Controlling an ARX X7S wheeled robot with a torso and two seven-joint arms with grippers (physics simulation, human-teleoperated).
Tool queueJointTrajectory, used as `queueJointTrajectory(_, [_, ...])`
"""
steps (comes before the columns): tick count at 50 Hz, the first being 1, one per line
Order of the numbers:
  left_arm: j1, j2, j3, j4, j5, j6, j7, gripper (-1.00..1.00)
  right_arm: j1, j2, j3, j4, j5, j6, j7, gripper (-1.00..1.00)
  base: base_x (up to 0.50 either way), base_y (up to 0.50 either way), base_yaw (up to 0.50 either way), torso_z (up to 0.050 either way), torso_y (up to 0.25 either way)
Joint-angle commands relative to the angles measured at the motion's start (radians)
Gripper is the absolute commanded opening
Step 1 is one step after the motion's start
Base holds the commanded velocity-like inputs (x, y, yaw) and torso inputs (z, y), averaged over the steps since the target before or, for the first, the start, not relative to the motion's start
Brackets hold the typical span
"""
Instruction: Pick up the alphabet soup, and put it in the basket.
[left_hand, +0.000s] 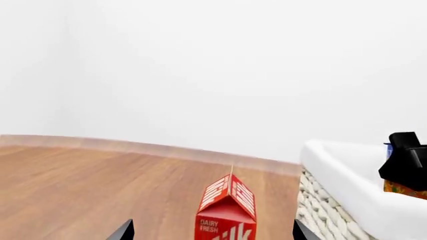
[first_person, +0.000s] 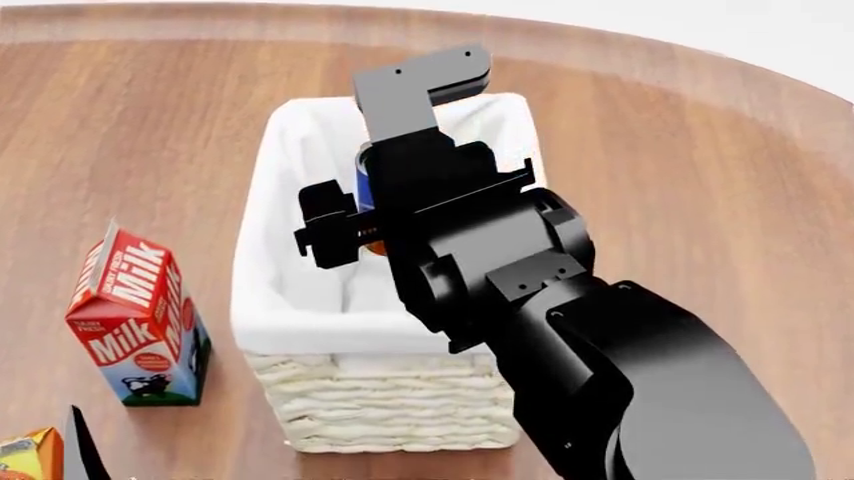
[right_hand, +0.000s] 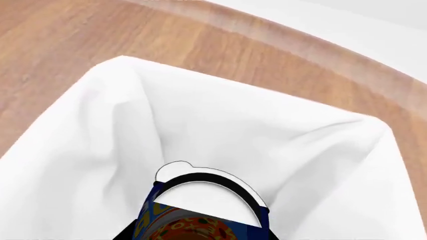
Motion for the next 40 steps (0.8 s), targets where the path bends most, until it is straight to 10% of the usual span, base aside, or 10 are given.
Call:
queueJointTrajectory(1, [-0.003,0.000,0.001,-0.006,0.000,0.005,-0.001,1.00,0.006,-0.001,0.014,-0.005,-0.049,0.000,-0.007,-1.00,0.00,0.00,0.00,0.000,-0.072])
queueJointTrajectory(15, [-0.002,-0.003,0.003,-0.007,-0.025,0.011,0.009,1.00,0.003,-0.001,0.017,0.000,-0.055,-0.006,0.047,-1.00,0.00,0.00,0.00,0.000,-0.021])
queueJointTrajectory(16, [-0.002,-0.003,0.004,-0.008,-0.023,0.012,0.008,1.00,0.005,-0.001,0.004,-0.011,-0.075,0.002,0.064,1.00,0.00,0.00,0.00,0.000,0.000])
queueJointTrajectory(40, [-0.003,-0.006,0.007,-0.003,-0.023,0.006,0.002,1.00,0.065,0.039,0.037,-0.109,-0.048,-0.022,0.073,1.00,0.00,0.00,0.00,0.000,0.000])
